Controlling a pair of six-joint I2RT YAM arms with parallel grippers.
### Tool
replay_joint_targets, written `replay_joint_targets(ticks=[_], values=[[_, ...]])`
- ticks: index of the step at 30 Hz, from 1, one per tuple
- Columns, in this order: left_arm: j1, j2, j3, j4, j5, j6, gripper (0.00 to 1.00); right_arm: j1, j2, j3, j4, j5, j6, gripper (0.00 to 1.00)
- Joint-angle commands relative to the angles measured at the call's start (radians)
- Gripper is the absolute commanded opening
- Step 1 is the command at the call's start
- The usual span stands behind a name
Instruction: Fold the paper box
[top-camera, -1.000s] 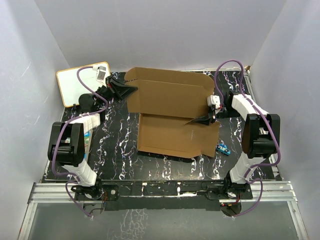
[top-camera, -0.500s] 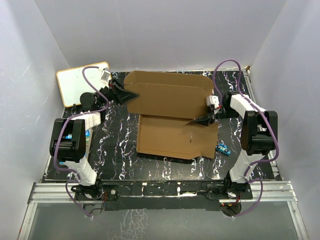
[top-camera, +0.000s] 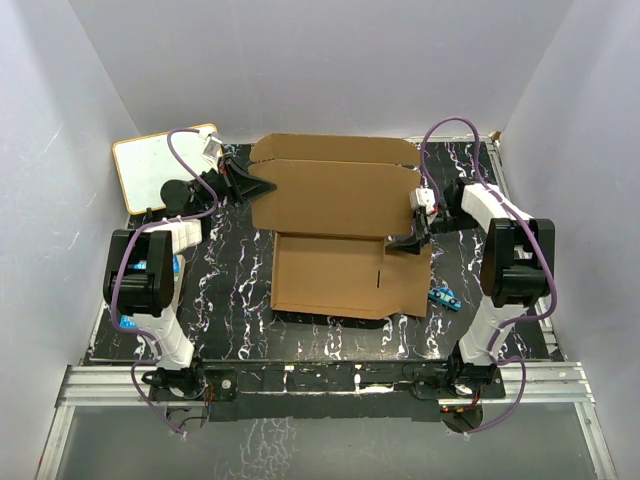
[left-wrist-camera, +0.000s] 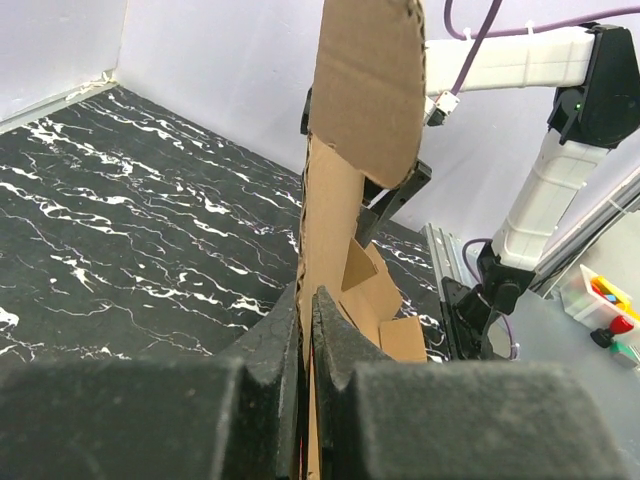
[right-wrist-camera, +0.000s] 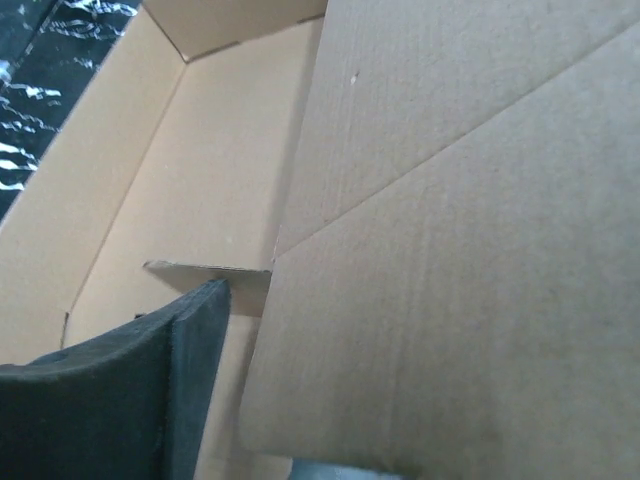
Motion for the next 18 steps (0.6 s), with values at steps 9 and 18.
replay_joint_targets(ticks=[9,18], values=[[0.006,-0.037,0.010,0.191,0.009,0.059,0.00,-0.159,-0.060,0.129,0.095,0.175,0.034,0.84],[0.011,-0.094,-0.015,0.192,-0.061,0.104,0.00,-0.221,-0.211,0.025,0.634,0.310,0.547,0.83]])
